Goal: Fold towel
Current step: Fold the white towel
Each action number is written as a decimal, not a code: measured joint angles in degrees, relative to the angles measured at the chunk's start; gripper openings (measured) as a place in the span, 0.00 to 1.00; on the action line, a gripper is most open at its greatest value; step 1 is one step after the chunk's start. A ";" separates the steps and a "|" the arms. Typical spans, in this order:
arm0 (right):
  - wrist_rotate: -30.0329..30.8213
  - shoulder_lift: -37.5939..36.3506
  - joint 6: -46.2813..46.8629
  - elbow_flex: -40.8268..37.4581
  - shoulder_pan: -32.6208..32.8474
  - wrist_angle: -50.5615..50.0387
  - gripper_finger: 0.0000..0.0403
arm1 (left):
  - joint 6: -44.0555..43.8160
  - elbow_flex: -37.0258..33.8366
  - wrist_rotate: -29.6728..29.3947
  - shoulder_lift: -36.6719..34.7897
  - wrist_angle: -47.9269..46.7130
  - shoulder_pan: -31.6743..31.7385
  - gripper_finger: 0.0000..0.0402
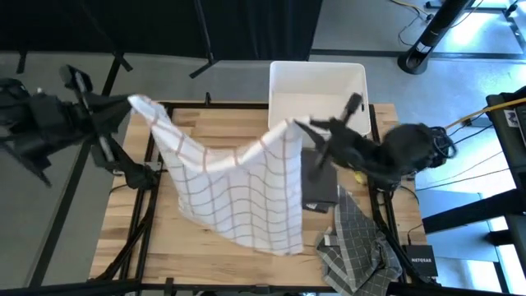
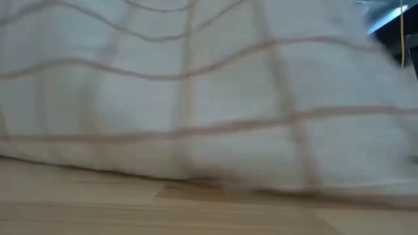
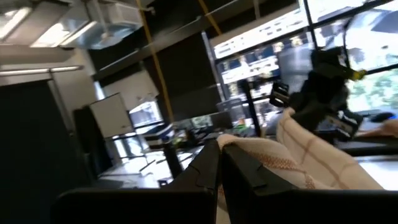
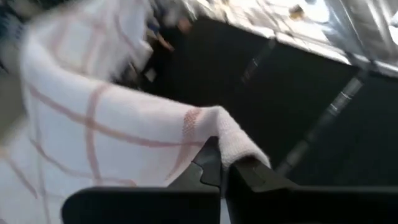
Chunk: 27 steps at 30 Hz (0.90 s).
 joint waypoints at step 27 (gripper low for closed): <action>-27.34 0.96 3.52 0.00 7.22 16.99 0.01 | -25.97 -1.07 5.09 2.51 -7.92 -13.16 0.01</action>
